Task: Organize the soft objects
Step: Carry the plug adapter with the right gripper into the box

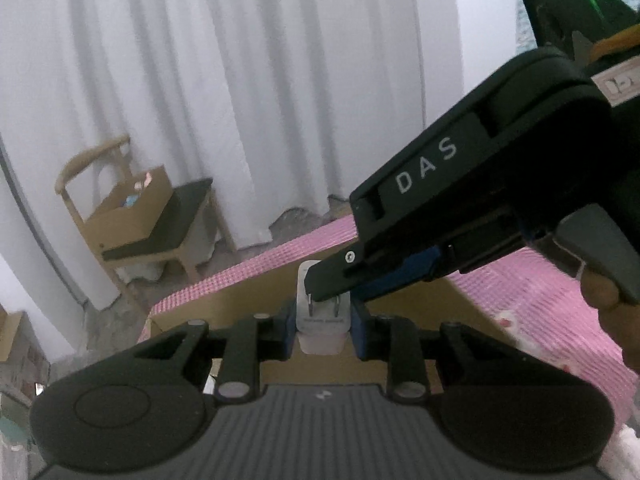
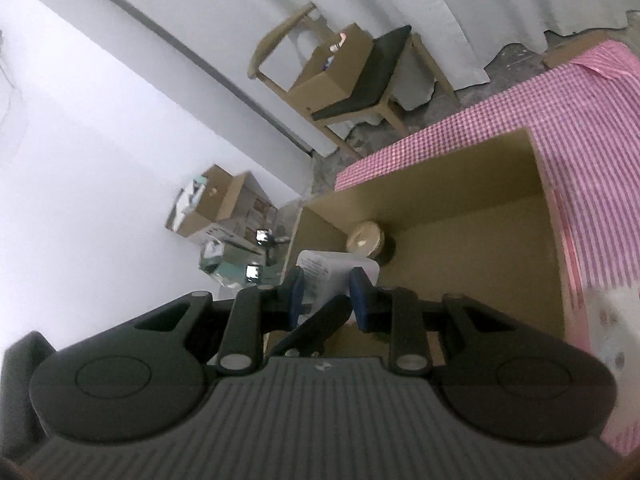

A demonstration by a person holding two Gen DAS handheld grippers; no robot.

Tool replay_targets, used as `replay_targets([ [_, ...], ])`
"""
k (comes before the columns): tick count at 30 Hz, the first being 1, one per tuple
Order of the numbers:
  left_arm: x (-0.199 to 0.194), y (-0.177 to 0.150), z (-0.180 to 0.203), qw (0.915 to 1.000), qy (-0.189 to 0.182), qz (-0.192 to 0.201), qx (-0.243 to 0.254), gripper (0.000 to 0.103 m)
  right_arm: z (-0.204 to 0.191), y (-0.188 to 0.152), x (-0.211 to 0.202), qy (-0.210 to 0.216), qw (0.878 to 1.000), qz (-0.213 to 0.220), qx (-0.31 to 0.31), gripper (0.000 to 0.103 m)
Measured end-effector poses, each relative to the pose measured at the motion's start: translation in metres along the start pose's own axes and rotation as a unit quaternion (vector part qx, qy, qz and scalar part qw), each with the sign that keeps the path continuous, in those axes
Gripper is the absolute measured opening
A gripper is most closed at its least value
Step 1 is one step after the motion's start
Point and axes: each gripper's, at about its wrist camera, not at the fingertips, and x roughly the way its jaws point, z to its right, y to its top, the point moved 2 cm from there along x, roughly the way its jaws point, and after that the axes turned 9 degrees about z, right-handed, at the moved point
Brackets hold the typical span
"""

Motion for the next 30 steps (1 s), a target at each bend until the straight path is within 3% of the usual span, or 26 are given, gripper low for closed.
replay_targets([
  [5, 0.055, -0.001, -0.027, 0.9983, 0.003, -0.053, -0.023, 0.028, 0.020, 0.029, 0.063, -0.015, 0.999, -0.044, 0.012, 0.025],
  [15, 0.137, -0.032, -0.063, 0.9853, 0.013, -0.162, -0.053, 0.028, 0.061, 0.035, 0.159, -0.042, 0.992, -0.115, 0.037, 0.025],
  [30, 0.179, -0.051, -0.082, 0.9644, 0.021, -0.246, -0.096, 0.028, 0.085, 0.023, 0.210, -0.063, 0.985, -0.156, 0.049, 0.025],
])
